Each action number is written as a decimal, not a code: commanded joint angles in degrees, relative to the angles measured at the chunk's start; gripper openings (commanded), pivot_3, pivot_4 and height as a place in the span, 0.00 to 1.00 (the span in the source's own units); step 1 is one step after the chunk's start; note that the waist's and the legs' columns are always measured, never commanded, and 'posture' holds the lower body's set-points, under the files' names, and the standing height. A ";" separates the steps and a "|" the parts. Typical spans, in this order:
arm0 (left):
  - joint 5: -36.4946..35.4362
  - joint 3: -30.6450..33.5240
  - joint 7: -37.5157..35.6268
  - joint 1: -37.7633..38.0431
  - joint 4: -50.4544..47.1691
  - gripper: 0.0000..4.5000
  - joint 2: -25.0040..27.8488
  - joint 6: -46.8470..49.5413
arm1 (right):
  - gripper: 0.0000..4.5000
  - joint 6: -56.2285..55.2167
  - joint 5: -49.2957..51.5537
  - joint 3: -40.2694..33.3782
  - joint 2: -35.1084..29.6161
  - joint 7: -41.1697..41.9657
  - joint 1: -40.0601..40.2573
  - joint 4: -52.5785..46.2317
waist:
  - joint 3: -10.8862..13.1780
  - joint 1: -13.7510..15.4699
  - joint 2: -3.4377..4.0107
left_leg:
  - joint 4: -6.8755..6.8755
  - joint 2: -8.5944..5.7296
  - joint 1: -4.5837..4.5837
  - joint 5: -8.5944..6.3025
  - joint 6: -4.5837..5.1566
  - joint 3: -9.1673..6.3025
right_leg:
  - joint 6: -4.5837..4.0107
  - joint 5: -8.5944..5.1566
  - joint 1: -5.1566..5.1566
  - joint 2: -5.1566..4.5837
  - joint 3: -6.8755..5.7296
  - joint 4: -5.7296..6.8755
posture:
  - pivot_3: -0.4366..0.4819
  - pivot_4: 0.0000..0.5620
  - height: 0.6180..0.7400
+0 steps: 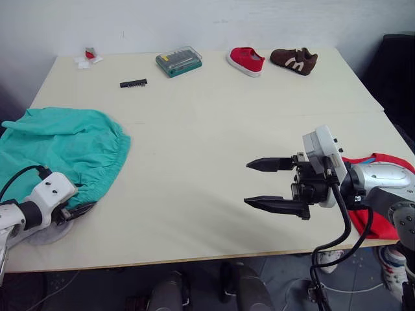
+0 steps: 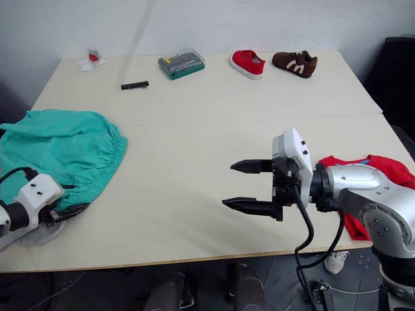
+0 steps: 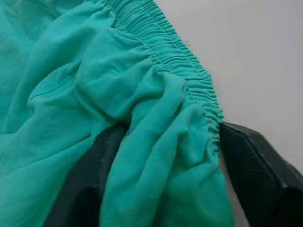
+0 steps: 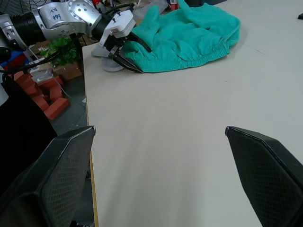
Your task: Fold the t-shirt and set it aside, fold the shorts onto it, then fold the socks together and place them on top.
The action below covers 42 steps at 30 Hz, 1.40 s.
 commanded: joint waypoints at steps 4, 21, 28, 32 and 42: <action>-1.82 0.62 -0.57 -2.46 1.45 0.22 0.40 1.41 | 1.00 -2.16 0.16 -2.20 -0.36 -0.24 0.97 -1.96 | 0.00 0.03 0.00 | -0.01 0.02 0.01 0.09 -0.02 -0.02 | -0.09 0.07 0.00 0.00 -0.01 0.04 | 0.48 0.27 1.00; -16.22 -8.14 -5.53 -20.26 -16.39 0.01 -0.82 19.76 | 1.00 -3.37 -0.22 -4.89 -1.49 -2.59 4.16 -3.42 | -0.03 0.27 -0.05 | 0.09 -0.04 -0.06 0.50 0.02 0.01 | 0.04 0.14 0.02 0.04 -0.01 0.06 | 0.48 0.27 1.00; -21.33 -19.66 -8.85 -31.06 -23.19 0.01 -4.48 26.95 | 1.00 -4.10 -1.44 -6.49 -3.62 -2.20 6.24 -4.28 | -0.04 0.26 -0.08 | 0.23 -0.05 -0.06 0.56 0.04 0.07 | 0.10 0.18 0.06 0.13 0.05 0.16 | 0.48 0.27 1.00; -21.38 -27.22 -10.77 -36.26 -23.51 0.01 -8.95 28.22 | 1.00 -6.06 -5.21 -6.20 -4.40 -2.19 8.59 -4.70 | -0.05 0.45 -0.09 | 0.31 -0.08 -0.05 0.61 0.05 0.07 | 0.11 0.18 0.07 0.15 0.07 0.24 | 0.48 0.27 1.00; -16.47 -39.68 -11.83 -46.74 -11.32 0.01 -25.66 24.74 | 1.00 -7.94 -8.60 -7.77 -3.75 -4.32 15.14 -5.86 | -0.05 1.78 -0.10 | 0.93 -0.06 -0.24 0.61 0.17 0.00 | 0.18 0.21 0.08 0.21 0.11 0.51 | 0.48 0.27 1.00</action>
